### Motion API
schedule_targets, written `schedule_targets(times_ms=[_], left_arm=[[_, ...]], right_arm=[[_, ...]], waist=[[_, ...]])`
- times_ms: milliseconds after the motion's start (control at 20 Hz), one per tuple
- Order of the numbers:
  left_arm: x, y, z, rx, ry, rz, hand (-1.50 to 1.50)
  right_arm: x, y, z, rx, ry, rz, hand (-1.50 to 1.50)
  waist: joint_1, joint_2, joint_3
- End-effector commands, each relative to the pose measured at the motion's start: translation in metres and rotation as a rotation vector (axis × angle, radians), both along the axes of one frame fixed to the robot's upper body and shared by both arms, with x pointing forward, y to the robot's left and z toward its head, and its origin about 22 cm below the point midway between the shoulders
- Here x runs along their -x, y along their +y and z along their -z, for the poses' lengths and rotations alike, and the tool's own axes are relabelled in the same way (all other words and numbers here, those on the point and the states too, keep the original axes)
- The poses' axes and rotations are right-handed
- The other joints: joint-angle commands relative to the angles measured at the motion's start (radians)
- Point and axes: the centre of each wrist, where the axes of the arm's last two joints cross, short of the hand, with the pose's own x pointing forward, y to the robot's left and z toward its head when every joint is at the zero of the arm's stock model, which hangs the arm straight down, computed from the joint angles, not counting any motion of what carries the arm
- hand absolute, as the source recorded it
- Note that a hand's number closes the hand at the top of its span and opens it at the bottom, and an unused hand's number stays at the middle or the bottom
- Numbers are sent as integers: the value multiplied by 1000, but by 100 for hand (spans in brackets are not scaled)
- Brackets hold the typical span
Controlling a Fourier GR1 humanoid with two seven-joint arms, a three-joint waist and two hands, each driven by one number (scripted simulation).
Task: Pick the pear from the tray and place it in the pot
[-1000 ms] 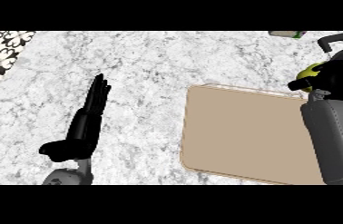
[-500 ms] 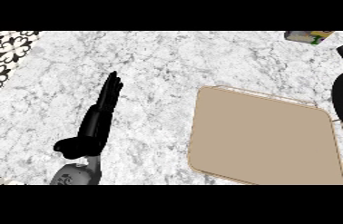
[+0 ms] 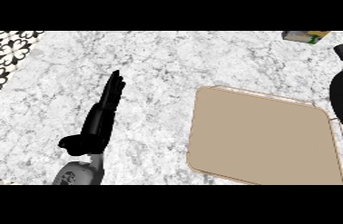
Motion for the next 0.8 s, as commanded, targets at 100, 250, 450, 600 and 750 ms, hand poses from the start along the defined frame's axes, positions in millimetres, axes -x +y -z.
schedule_targets(times_ms=[100, 250, 450, 600, 750], left_arm=[[-1, 6, 1, 3, 4, -30, 0], [-3, 16, -1, 5, 20, -55, 0], [0, 25, 6, -1, 36, -74, 0], [6, 19, 17, -5, 48, -100, 0], [8, 30, 16, -2, 38, -117, 0]], right_arm=[[-6, 0, 4, -25, -52, 263, 150], [-10, 4, 1, -40, -67, 276, 150], [-7, -4, 11, -47, -62, 298, 150], [-3, -15, 16, -63, -38, 309, 150], [-4, -5, 42, -108, -71, 295, 150]], waist=[[-31, -10, 2], [-50, -21, 2], [-80, -28, 2], [-109, -37, 3], [-115, -41, 3]])
